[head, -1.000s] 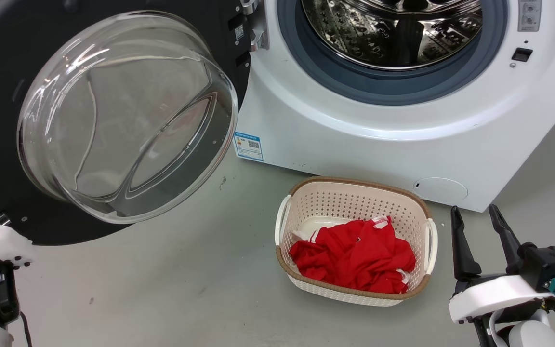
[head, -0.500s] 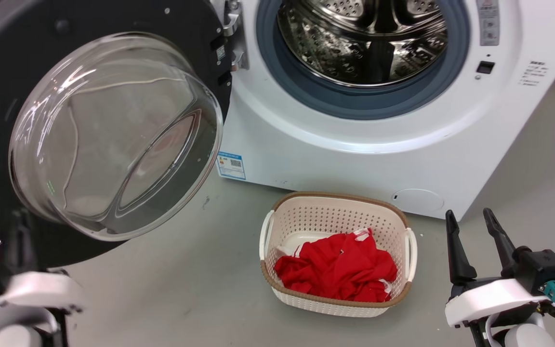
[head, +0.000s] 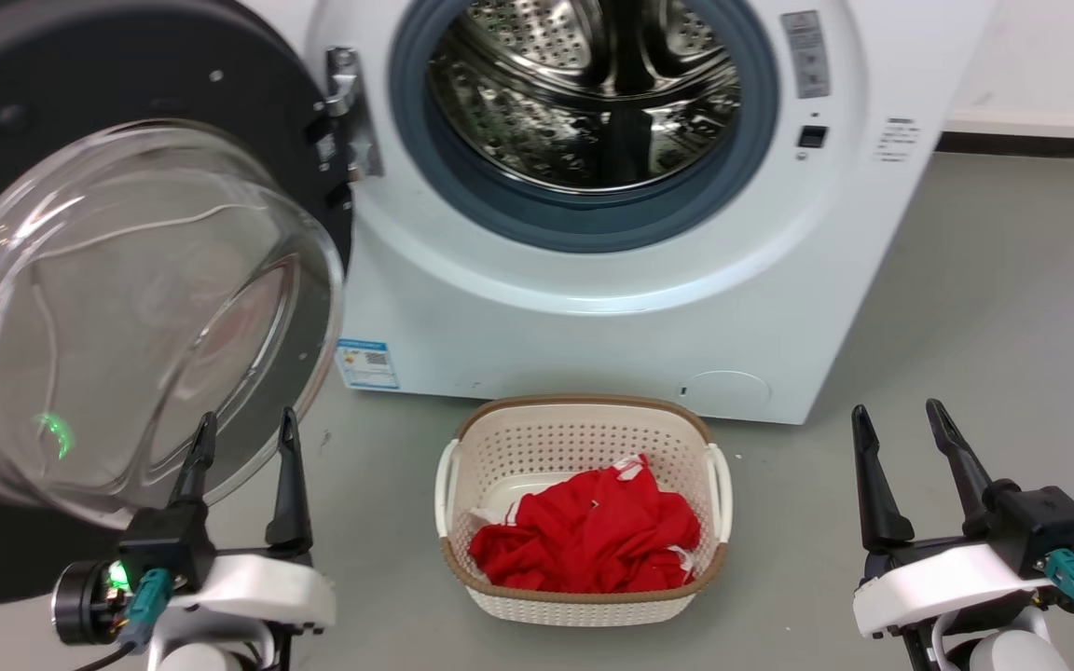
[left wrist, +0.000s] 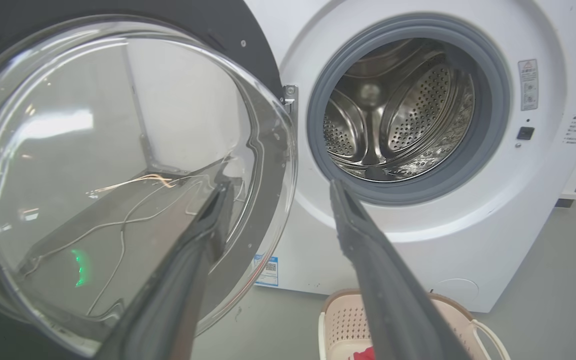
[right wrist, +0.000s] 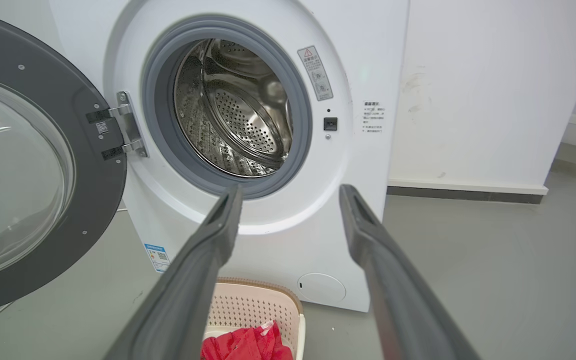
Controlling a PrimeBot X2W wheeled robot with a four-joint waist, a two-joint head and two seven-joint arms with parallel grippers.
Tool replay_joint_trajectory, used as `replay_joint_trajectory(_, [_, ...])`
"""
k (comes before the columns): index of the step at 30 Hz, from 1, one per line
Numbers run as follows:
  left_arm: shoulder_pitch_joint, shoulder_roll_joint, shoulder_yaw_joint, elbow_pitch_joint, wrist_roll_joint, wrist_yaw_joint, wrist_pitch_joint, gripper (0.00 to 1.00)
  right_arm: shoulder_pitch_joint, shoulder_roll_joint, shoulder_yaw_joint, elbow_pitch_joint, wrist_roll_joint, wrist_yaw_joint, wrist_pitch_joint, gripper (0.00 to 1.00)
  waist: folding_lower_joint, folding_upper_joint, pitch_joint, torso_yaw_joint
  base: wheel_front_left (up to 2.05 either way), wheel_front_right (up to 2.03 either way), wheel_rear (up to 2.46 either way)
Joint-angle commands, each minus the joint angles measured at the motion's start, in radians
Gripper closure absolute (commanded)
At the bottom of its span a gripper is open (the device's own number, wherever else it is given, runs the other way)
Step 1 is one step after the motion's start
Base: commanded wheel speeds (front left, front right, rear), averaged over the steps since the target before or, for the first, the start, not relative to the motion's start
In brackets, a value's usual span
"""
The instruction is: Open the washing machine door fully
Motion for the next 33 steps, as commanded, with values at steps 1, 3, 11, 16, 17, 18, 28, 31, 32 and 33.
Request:
replay_joint_trajectory(1, [-0.02,-0.013,-0.006,-0.001,0.011,-0.006,-0.002,0.0,0.013,0.001,0.003,-0.011,-0.001,-0.001,-0.001,0.0,0.0,0.0,-0.01,-0.036,0.0,0.0,0.0])
replay_joint_trajectory(3, [-0.032,-0.026,-0.021,0.0,0.027,-0.017,-0.002,0.0,0.015,0.001,0.002,-0.013,-0.006,-0.001,0.002,0.0,0.0,0.0,-0.014,-0.057,0.0,0.0,0.0])
replay_joint_trajectory(11, [-0.063,-0.068,-0.065,0.027,0.072,-0.048,-0.002,0.0,0.031,0.001,0.015,-0.029,-0.013,-0.001,0.014,0.0,0.0,0.0,-0.013,-0.12,0.0,0.0,0.0])
replay_joint_trajectory(16, [-0.048,-0.077,-0.059,0.038,0.09,-0.045,-0.002,0.0,0.032,0.001,0.03,-0.024,-0.009,-0.001,0.015,0.0,0.0,0.0,-0.004,-0.137,0.0,0.0,0.0])
replay_joint_trajectory(17, [-0.045,-0.077,-0.058,0.042,0.092,-0.046,-0.002,0.0,0.029,0.001,0.031,-0.023,-0.008,-0.001,0.015,0.0,0.0,0.0,-0.003,-0.138,0.0,0.0,0.0])
replay_joint_trajectory(18, [-0.044,-0.079,-0.056,0.042,0.094,-0.047,-0.002,0.0,0.026,0.001,0.032,-0.023,-0.008,-0.001,0.015,0.0,0.0,0.0,-0.002,-0.139,0.0,0.0,0.0])
replay_joint_trajectory(28, [-0.039,-0.085,-0.042,0.05,0.109,-0.051,-0.002,0.0,0.008,0.001,0.028,-0.024,-0.015,-0.001,0.009,0.0,0.0,0.0,0.001,-0.133,0.0,0.0,0.0])
replay_joint_trajectory(31, [-0.045,-0.088,-0.038,0.051,0.108,-0.056,-0.003,0.0,0.008,0.001,0.028,-0.02,-0.012,-0.001,0.007,0.0,0.0,0.0,0.003,-0.13,0.0,0.0,0.0])
replay_joint_trajectory(32, [-0.047,-0.089,-0.037,0.052,0.108,-0.059,-0.002,0.0,0.008,0.001,0.028,-0.019,-0.011,-0.001,0.006,0.0,0.0,0.0,0.003,-0.129,0.0,0.0,0.0])
replay_joint_trajectory(33, [-0.048,-0.09,-0.035,0.052,0.108,-0.059,-0.002,0.0,0.008,0.001,0.029,-0.017,-0.01,-0.001,0.005,0.0,0.0,0.0,0.004,-0.129,0.0,0.0,0.0])
